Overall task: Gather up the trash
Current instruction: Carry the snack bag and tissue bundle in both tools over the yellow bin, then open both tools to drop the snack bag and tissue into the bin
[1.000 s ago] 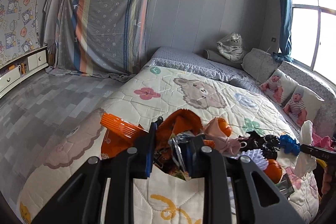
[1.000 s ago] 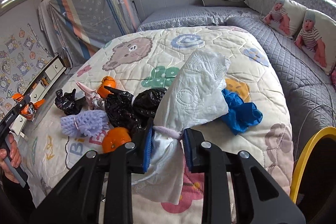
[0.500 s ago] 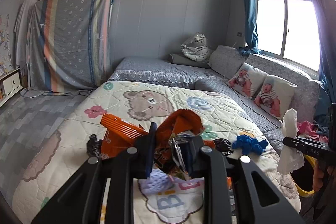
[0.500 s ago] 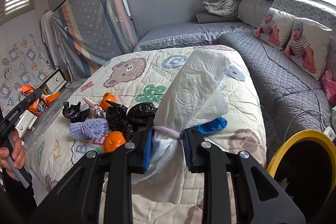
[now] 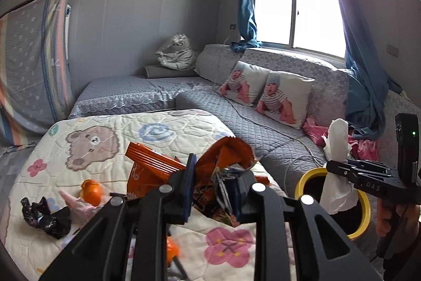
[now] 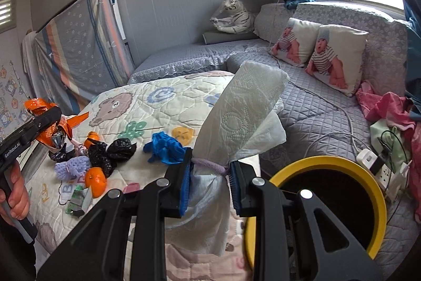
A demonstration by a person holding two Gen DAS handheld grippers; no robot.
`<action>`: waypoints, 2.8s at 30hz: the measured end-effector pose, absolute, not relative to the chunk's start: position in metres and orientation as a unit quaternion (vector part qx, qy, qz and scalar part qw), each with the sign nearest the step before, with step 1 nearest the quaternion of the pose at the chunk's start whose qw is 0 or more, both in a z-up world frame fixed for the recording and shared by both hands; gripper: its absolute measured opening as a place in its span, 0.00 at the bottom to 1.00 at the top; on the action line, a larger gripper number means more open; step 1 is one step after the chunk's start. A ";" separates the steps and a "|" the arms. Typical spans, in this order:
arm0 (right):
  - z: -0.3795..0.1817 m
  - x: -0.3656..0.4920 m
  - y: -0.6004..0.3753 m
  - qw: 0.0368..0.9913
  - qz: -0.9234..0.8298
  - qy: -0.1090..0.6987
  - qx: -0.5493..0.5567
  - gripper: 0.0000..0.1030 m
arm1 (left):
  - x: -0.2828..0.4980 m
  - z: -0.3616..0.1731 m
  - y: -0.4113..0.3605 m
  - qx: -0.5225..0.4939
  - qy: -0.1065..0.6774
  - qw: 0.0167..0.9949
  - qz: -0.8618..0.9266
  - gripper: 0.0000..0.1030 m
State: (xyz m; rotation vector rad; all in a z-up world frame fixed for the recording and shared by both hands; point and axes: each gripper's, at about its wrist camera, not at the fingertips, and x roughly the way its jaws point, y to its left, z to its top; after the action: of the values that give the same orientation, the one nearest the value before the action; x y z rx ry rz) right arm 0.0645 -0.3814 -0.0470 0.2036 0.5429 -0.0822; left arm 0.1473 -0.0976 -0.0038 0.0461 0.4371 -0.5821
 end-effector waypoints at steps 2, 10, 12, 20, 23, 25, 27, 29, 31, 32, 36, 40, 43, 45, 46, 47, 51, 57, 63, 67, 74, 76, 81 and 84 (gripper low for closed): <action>-0.049 0.054 -0.396 0.957 -0.061 0.265 0.105 0.23 | 0.145 -0.003 -0.119 0.031 0.212 0.929 -0.302 0.21; -0.053 0.013 -0.445 0.953 -0.130 0.238 0.132 0.23 | 0.134 0.002 -0.201 0.041 0.199 0.908 -0.365 0.21; -0.054 0.004 -0.455 0.952 -0.145 0.228 0.142 0.23 | 0.133 0.000 -0.220 0.039 0.201 0.903 -0.377 0.21; -0.074 -0.017 -0.484 0.935 -0.234 0.235 0.129 0.23 | 0.135 -0.033 -0.280 0.014 0.229 0.896 -0.381 0.22; -0.084 -0.017 -0.488 0.929 -0.258 0.241 0.115 0.23 | 0.135 -0.048 -0.293 0.013 0.248 0.889 -0.384 0.22; -0.091 -0.015 -0.492 0.925 -0.266 0.247 0.113 0.23 | 0.136 -0.056 -0.298 0.018 0.256 0.887 -0.384 0.22; -0.098 -0.012 -0.496 0.921 -0.270 0.254 0.119 0.24 | 0.135 -0.060 -0.302 0.024 0.259 0.886 -0.384 0.22; -0.103 -0.010 -0.499 0.917 -0.277 0.259 0.119 0.24 | 0.135 -0.062 -0.304 0.023 0.263 0.884 -0.386 0.22; -0.107 -0.007 -0.499 0.915 -0.282 0.264 0.116 0.24 | 0.135 -0.064 -0.306 0.024 0.267 0.881 -0.390 0.22; -0.109 -0.006 -0.499 0.914 -0.282 0.268 0.116 0.24 | 0.134 -0.064 -0.307 0.029 0.266 0.882 -0.389 0.22; -0.116 -0.002 -0.501 0.907 -0.289 0.281 0.119 0.24 | 0.133 -0.066 -0.315 0.033 0.268 0.879 -0.393 0.22; -0.119 -0.002 -0.504 0.903 -0.295 0.287 0.121 0.24 | 0.133 -0.066 -0.327 0.040 0.272 0.874 -0.401 0.22; -0.121 -0.001 -0.505 0.901 -0.295 0.293 0.121 0.24 | 0.134 -0.069 -0.339 0.050 0.277 0.870 -0.405 0.22; -0.125 0.001 -0.508 0.900 -0.292 0.299 0.127 0.24 | 0.137 -0.072 -0.348 0.055 0.286 0.866 -0.406 0.22; -0.127 0.001 -0.509 0.898 -0.291 0.302 0.130 0.24 | 0.138 -0.074 -0.352 0.056 0.291 0.864 -0.406 0.22; -0.129 0.002 -0.510 0.897 -0.290 0.305 0.132 0.24 | 0.140 -0.076 -0.356 0.055 0.297 0.862 -0.406 0.22; -0.137 0.003 -0.515 0.892 -0.291 0.318 0.136 0.24 | 0.144 -0.085 -0.369 0.055 0.319 0.854 -0.407 0.22; -0.142 0.001 -0.521 0.887 -0.291 0.326 0.147 0.26 | 0.142 -0.090 -0.380 0.066 0.325 0.851 -0.407 0.24; -0.145 0.000 -0.523 0.884 -0.293 0.331 0.153 0.29 | 0.147 -0.092 -0.377 0.054 0.337 0.849 -0.403 0.33; -0.147 0.000 -0.526 0.881 -0.296 0.335 0.157 0.31 | 0.153 -0.092 -0.372 0.039 0.346 0.849 -0.399 0.43; -0.144 -0.003 -0.527 0.880 -0.306 0.327 0.160 0.47 | 0.159 -0.087 -0.360 0.012 0.349 0.850 -0.393 0.55; -0.142 -0.005 -0.529 0.879 -0.309 0.325 0.162 0.50 | 0.162 -0.084 -0.354 0.007 0.348 0.853 -0.388 0.56; -0.134 -0.011 -0.527 0.890 -0.304 0.298 0.165 0.68 | 0.167 -0.069 -0.320 -0.016 0.318 0.883 -0.344 0.77; -0.127 -0.013 -0.519 0.904 -0.293 0.271 0.153 0.76 | 0.171 -0.055 -0.291 -0.030 0.286 0.908 -0.305 0.92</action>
State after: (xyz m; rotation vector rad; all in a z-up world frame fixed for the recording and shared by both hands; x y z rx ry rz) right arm -0.0125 -0.5189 -0.1267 0.3168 0.5600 -0.6057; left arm 0.1709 -0.2908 -0.0553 -0.0619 0.5892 -0.6301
